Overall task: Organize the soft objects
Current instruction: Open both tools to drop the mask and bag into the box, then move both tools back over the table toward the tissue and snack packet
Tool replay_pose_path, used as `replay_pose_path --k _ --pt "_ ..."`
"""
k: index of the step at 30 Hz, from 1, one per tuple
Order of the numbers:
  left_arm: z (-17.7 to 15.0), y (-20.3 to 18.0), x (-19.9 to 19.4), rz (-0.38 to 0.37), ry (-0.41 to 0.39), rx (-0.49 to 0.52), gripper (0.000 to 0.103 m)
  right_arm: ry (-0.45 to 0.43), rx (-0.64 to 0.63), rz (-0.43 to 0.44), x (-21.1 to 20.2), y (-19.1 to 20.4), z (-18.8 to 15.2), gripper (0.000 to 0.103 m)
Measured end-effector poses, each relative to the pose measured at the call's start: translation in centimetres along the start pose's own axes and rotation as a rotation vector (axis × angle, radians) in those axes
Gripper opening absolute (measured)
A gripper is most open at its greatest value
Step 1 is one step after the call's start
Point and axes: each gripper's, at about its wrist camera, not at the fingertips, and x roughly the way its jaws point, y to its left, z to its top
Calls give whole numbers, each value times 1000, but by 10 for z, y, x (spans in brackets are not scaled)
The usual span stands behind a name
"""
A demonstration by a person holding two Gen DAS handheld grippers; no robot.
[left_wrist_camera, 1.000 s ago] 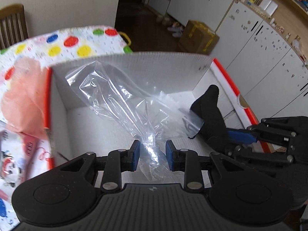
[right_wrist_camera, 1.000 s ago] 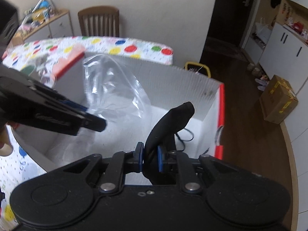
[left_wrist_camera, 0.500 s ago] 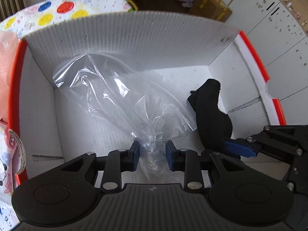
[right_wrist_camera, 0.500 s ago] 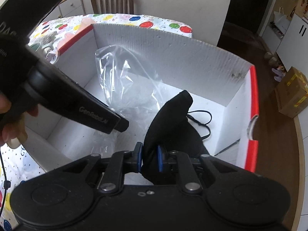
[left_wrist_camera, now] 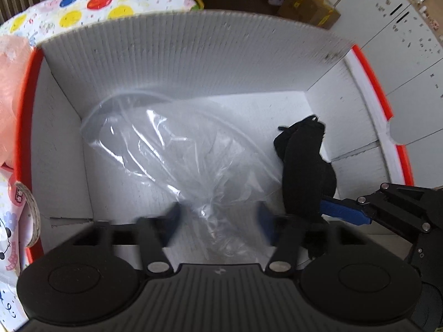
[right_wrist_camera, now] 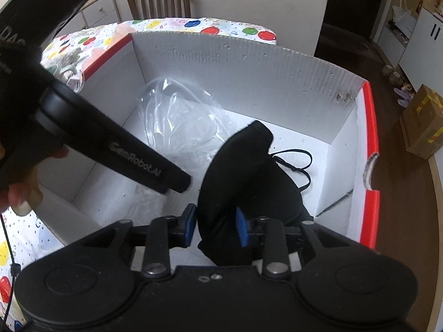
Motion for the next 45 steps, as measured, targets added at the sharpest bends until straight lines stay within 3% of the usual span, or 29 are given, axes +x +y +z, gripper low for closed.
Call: replay_pose_path --k 7,11,13,27,38,45 --pt "-3 -2 -19 4 -85 23 73 -42 62 12 -14 -7 -6 63" --pt "-9 -1 -33 23 -136 47 73 -69 82 24 -26 -9 -11 64" --pt "-13 -1 -40 24 -164 50 73 -92 87 23 -34 -8 -13 72" --pt "-54 -11 -104 39 -338 93 73 -229 138 31 -86 0 -22 84" --pt "-104 9 -153 39 -441 79 74 -334 128 68 -118 37 -26 95" --pt "-143 29 -180 48 -515 71 84 -383 100 87 -132 78 -27 99"
